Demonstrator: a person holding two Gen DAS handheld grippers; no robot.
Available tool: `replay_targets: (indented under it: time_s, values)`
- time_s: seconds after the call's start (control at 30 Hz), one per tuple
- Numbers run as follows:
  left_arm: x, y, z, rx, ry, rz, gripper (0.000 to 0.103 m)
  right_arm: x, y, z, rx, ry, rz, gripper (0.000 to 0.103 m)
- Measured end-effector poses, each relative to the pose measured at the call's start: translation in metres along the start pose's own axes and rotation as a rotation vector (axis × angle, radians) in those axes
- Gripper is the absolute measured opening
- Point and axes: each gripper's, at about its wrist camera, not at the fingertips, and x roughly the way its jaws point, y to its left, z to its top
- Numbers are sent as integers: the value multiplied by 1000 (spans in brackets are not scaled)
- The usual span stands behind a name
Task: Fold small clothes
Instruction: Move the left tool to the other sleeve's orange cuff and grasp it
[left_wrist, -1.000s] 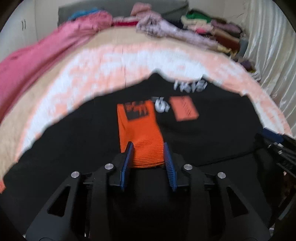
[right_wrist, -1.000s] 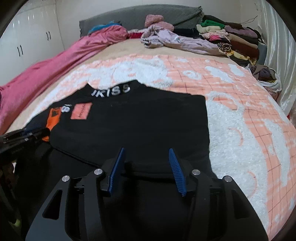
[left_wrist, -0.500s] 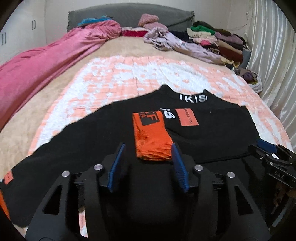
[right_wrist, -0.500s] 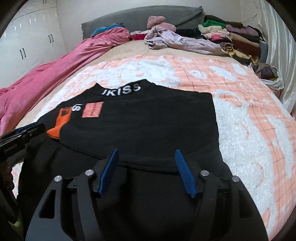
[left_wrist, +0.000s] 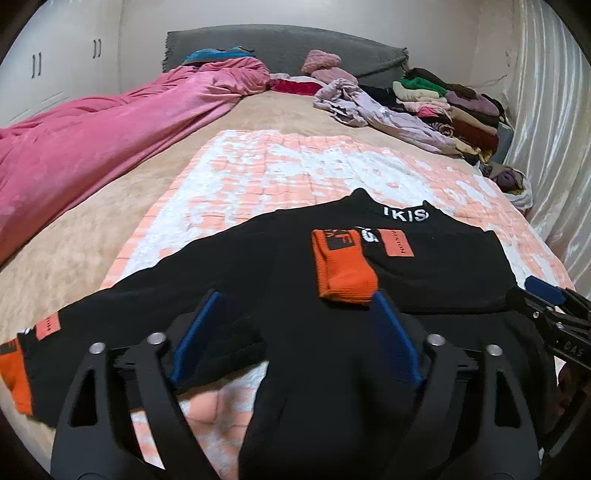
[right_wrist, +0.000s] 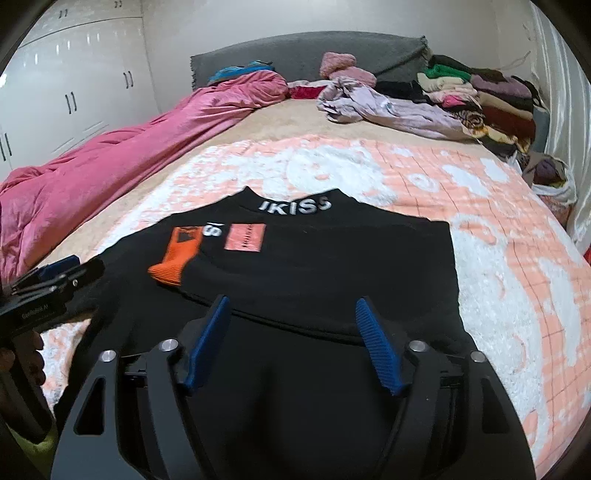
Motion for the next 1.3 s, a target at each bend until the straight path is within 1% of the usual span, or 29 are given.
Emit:
replay_targets:
  time_s: [0.03, 0.13, 0.37, 0.4, 0.43, 0.47, 0.8, 0.97, 1.17, 1.3]
  values:
    - [-2, 2, -1, -6, 0, 2, 78, -3, 3, 1, 0, -16, 5, 87]
    - [-10, 11, -5, -28, -7, 6, 78, -8, 13, 4, -16, -26, 22, 87]
    - [-33, 32, -10, -72, -36, 53, 82, -15, 38, 9, -57, -38, 45, 87]
    - [-36, 35, -10, -77, -38, 58, 83, -15, 42, 9, -62, -39, 50, 87]
    - [-39, 38, -11, -82, -40, 65, 89, -15, 44, 9, -66, -38, 54, 87]
    - [-41, 42, -11, -87, -42, 73, 92, -16, 49, 9, -69, -38, 60, 87]
    - [-78, 83, -19, -154, -76, 148, 92, -15, 90, 9, -125, -33, 119, 87]
    - [-95, 118, -26, -217, -87, 219, 92, -15, 112, 12, -159, -41, 144, 87]
    - [-108, 172, -36, -338, -86, 303, 92, -7, 133, 12, -191, -38, 161, 87]
    - [-108, 207, -45, -433, -63, 325, 92, -1, 145, 9, -217, -39, 173, 87]
